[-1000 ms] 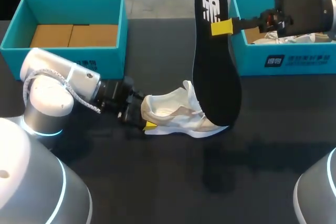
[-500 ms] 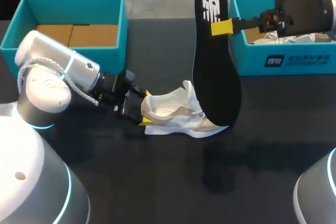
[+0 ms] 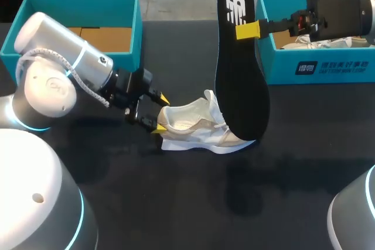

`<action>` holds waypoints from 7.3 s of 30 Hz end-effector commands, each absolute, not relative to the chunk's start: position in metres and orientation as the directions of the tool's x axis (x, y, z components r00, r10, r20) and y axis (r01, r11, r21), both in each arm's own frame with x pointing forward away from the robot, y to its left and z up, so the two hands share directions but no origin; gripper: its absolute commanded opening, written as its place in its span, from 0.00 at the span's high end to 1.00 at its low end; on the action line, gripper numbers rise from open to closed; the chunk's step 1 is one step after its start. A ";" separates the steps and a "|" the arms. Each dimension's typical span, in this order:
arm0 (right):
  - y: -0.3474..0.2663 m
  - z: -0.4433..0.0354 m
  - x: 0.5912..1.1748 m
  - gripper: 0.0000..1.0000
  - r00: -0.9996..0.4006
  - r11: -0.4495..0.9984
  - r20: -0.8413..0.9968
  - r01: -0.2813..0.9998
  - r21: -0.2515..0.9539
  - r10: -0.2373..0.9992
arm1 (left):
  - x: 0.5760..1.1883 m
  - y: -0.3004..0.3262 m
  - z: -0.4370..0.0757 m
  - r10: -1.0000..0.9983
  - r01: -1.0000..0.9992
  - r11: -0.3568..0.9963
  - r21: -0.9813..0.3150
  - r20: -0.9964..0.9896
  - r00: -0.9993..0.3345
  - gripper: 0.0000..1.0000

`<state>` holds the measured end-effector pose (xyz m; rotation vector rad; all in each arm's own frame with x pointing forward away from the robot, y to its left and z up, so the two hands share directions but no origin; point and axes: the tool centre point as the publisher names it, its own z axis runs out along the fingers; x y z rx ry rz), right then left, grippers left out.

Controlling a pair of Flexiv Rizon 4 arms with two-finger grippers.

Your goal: Take the shoe out of the shoebox, open the shoe tongue, remove and reinsert the insole, then place the shoe into the shoebox

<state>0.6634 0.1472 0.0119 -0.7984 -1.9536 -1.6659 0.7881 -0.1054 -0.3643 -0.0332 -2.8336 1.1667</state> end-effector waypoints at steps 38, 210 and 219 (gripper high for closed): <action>0.150 0.012 0.666 1.00 -0.731 0.107 0.668 0.682 0.723 0.139 | 0.772 -0.096 -0.337 -0.026 -0.022 0.860 -0.510 0.000 -1.000 0.00; 0.150 0.012 0.666 1.00 -0.731 0.107 0.668 0.682 0.723 0.139 | 0.774 -0.101 -0.333 0.031 0.031 1.000 -0.002 0.056 -0.998 0.00; 0.150 0.012 0.666 1.00 -0.731 0.107 0.668 0.682 0.723 0.139 | 0.773 -0.102 -0.332 0.031 0.031 1.000 -0.006 0.056 -0.998 0.00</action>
